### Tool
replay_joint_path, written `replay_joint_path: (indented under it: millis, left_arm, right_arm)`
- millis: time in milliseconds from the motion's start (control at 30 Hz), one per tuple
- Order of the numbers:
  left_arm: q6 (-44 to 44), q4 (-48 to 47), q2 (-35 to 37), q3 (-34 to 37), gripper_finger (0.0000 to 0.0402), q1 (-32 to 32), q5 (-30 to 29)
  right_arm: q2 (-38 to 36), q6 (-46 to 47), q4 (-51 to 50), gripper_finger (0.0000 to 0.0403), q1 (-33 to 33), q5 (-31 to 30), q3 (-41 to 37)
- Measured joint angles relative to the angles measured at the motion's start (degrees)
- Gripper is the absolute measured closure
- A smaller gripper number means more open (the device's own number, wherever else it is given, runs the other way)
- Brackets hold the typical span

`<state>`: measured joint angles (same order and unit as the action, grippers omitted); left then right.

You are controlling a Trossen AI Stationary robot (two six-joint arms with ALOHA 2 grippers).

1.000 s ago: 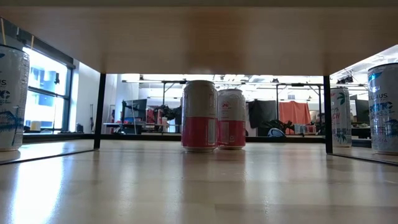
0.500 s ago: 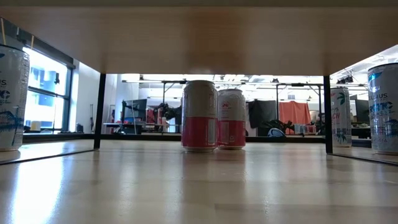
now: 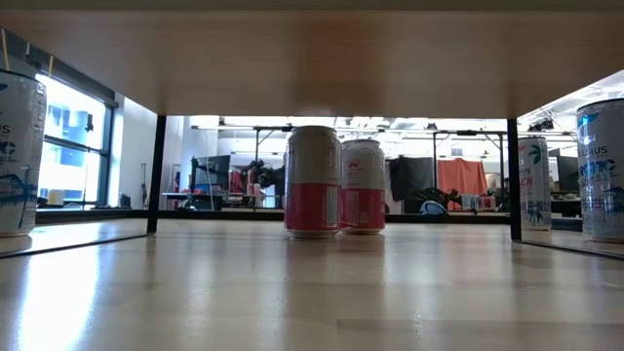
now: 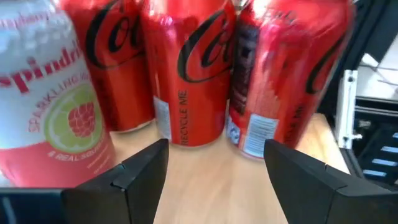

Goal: Place canned beverage on shelf
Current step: Adjust the red-black soda cans on the shelf

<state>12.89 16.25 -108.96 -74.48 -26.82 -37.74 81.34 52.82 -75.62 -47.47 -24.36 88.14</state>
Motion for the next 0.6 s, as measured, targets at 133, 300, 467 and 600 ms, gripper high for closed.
replay_joint_path:
  millis: [133, 300, 467, 600]
  left_arm:
    - [0.00, 2.95, -2.04, 0.01, 0.0147, 0.61, -0.13]
    - [-0.12, 4.14, -2.87, 0.02, 0.0147, 1.02, 0.56]
    - [-0.11, 4.31, -2.87, 0.07, 0.0147, 1.41, 1.59]
    - [-0.57, 4.53, -2.87, 0.07, 0.0147, 1.41, 1.69]
  right_arm:
    - [0.04, -0.14, 6.35, 0.0403, -1.11, -0.03, -3.39]
    - [0.04, 1.14, 7.25, 0.0403, -1.20, -0.02, -4.68]
    - [0.02, -0.14, 9.86, 0.0403, -1.18, 0.47, -4.68]
    - [0.02, -1.40, 11.17, 0.0403, -1.18, 0.67, -4.66]
